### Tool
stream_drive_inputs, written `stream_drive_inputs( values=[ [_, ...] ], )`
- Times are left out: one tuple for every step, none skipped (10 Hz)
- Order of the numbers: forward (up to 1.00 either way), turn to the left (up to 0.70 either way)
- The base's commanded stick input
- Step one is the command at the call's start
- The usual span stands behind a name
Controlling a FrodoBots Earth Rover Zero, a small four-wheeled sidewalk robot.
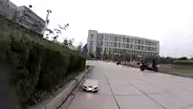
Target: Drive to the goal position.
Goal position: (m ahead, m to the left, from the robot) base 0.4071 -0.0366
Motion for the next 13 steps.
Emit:
stream_drive_inputs(
  values=[
    [0.45,0.0],
    [0.45,0.0],
    [0.45,0.0],
    [0.45,0.0],
    [0.45,0.0],
    [0.45,0.0],
    [0.45,0.0],
    [0.45,0.0],
    [0.45,0.0],
    [0.45,0.0],
    [0.45,0.0],
    [0.45,0.0],
    [0.45,0.0]
  ],
)
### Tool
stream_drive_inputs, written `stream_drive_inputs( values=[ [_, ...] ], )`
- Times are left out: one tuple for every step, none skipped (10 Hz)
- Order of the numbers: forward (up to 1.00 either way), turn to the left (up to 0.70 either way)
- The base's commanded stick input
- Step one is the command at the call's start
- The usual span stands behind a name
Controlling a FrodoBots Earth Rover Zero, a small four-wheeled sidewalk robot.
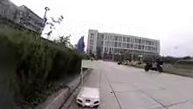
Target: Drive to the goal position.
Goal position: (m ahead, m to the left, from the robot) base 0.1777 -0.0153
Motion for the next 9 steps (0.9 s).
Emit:
stream_drive_inputs(
  values=[
    [0.45,0.0],
    [0.45,0.0],
    [0.36,0.0],
    [0.07,0.0],
    [0.0,0.0],
    [0.0,0.0],
    [0.0,0.0],
    [0.0,0.0],
    [0.0,0.0]
  ],
)
